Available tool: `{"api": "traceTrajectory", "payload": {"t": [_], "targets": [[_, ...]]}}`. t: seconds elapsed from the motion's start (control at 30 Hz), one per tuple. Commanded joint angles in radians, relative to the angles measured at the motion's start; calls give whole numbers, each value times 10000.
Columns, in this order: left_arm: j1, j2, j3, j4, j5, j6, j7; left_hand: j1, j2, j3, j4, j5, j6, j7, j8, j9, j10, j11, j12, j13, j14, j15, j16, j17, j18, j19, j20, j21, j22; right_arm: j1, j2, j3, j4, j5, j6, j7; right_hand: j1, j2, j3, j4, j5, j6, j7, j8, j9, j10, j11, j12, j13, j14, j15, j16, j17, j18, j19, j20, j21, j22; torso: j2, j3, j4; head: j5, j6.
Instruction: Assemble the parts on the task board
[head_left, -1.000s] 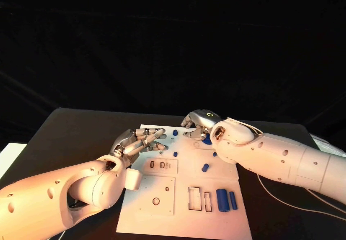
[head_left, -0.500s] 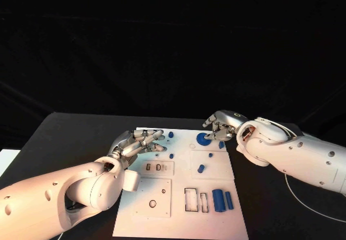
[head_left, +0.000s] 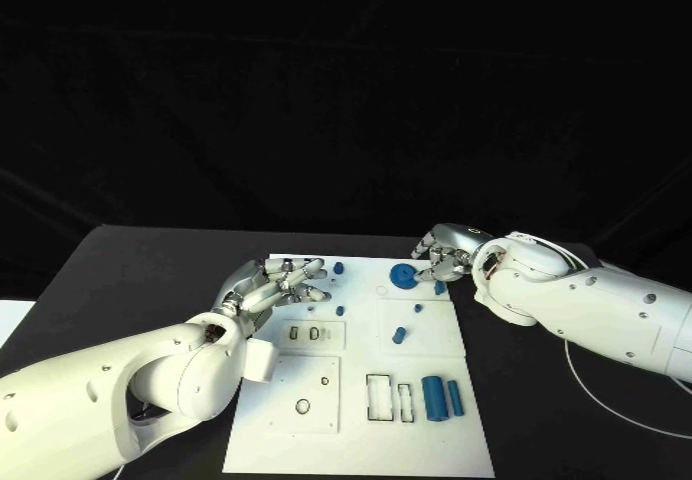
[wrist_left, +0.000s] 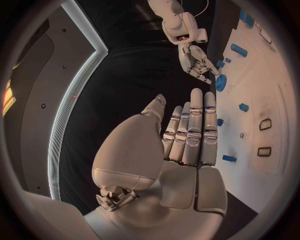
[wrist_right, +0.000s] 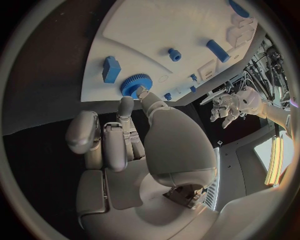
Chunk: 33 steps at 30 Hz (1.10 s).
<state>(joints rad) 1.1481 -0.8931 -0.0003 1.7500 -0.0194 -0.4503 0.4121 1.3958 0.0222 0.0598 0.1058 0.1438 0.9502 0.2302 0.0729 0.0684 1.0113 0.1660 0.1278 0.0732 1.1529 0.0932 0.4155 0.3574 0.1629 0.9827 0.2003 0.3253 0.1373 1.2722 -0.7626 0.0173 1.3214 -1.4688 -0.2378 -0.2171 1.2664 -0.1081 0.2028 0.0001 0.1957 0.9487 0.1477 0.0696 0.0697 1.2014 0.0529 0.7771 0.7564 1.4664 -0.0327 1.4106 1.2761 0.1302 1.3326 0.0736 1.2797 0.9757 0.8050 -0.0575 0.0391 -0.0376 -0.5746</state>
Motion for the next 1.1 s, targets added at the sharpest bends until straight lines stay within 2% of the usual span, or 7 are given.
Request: {"api": "traceTrajectory", "payload": {"t": [0.03, 0.1, 0.17, 0.37, 0.57, 0.8, 1.1], "targets": [[11, 13, 6, 8, -3, 225, 61, 71, 15, -23, -58, -9, -79, 12, 10, 4, -52, 2, 34, -8, -61, 24, 54, 14, 186, -15, 55, -14, -12, -3, 72, 2, -81, -121, 462, -158, 100, 31, -59, 31, 22, -62, -12, -26, -9, -67, 13, 27, 31, 591, 70, 53, 35, -202, 48, 24, 55, 24, 4, -7, -27, 14, -26], [11, 16, 6, 7, -3, 227, 62, 71, 15, -23, -58, -9, -79, 12, 10, 4, -52, 2, 34, -8, -61, 24, 54, 14, 186, -15, 55, -14, -12, -4, 119, 1, -99, -133, 477, -137, 101, 41, -64, 46, 29, -55, -12, -18, -5, -72, 14, 48, 63, 592, 72, 60, 44, -203, 49, 27, 62, 33, 3, -6, -26, 30, -35], [11, 22, 6, 6, -3, 231, 59, 71, 15, -23, -58, -9, -79, 12, 10, 4, -52, 2, 34, -8, -61, 24, 54, 14, 186, -15, 55, -14, -12, -5, 162, 1, -88, -136, 458, -110, 100, 55, -71, 66, 34, -43, -13, -8, -1, -69, 15, 84, 112, 592, 74, 68, 53, -206, 54, 30, 76, 55, -1, -9, 4, 16, -47], [11, 20, 6, -12, -3, 223, 47, 71, 15, -23, -58, -9, -79, 12, 10, 4, -52, 2, 34, -8, -61, 24, 54, 14, 186, -15, 55, -14, -12, -7, 211, 0, -39, -119, 410, -57, 102, 90, -95, 122, 65, 0, -19, 23, 12, -16, 11, 268, 332, 595, 75, 98, 92, -216, 74, 35, 124, 128, -9, -22, 16, 26, -53], [11, 15, 6, -25, -3, 216, 44, 89, 17, -10, -77, -9, -78, 10, 14, 5, -52, 0, 42, -10, -71, 22, 62, 23, 187, -18, 54, -14, -12, -7, 294, 0, -144, -68, 468, -51, 107, 119, -105, 157, 79, 36, -25, 45, 20, 3, 6, 346, 433, 598, 73, 120, 122, -222, 86, 36, 152, 171, 2, -15, -7, 39, -49], [11, 41, 6, -38, -3, 206, 17, 106, 19, 2, -93, -8, -79, 9, 17, 5, -54, -2, 49, -11, -79, 21, 69, 30, 187, -20, 53, -14, -11, -24, 469, -2, -372, 101, 701, -83, 110, 216, -98, 239, 112, 105, -35, 81, 31, 13, -4, 457, 592, 603, 67, 161, 177, -228, 97, 34, 192, 221, 3, -13, 20, 37, -85], [11, 36, 6, -50, -3, 199, 8, 106, 19, 2, -93, -8, -79, 9, 17, 5, -54, -2, 49, -11, -79, 21, 69, 30, 187, -20, 53, -14, -11, -66, 604, -12, -542, 127, 957, -83, 134, 261, -86, 267, 125, 172, -45, 113, 41, 39, -12, 563, 730, 611, 62, 200, 238, -238, 120, 31, 234, 287, 5, -7, -1, 103, -86]]}}
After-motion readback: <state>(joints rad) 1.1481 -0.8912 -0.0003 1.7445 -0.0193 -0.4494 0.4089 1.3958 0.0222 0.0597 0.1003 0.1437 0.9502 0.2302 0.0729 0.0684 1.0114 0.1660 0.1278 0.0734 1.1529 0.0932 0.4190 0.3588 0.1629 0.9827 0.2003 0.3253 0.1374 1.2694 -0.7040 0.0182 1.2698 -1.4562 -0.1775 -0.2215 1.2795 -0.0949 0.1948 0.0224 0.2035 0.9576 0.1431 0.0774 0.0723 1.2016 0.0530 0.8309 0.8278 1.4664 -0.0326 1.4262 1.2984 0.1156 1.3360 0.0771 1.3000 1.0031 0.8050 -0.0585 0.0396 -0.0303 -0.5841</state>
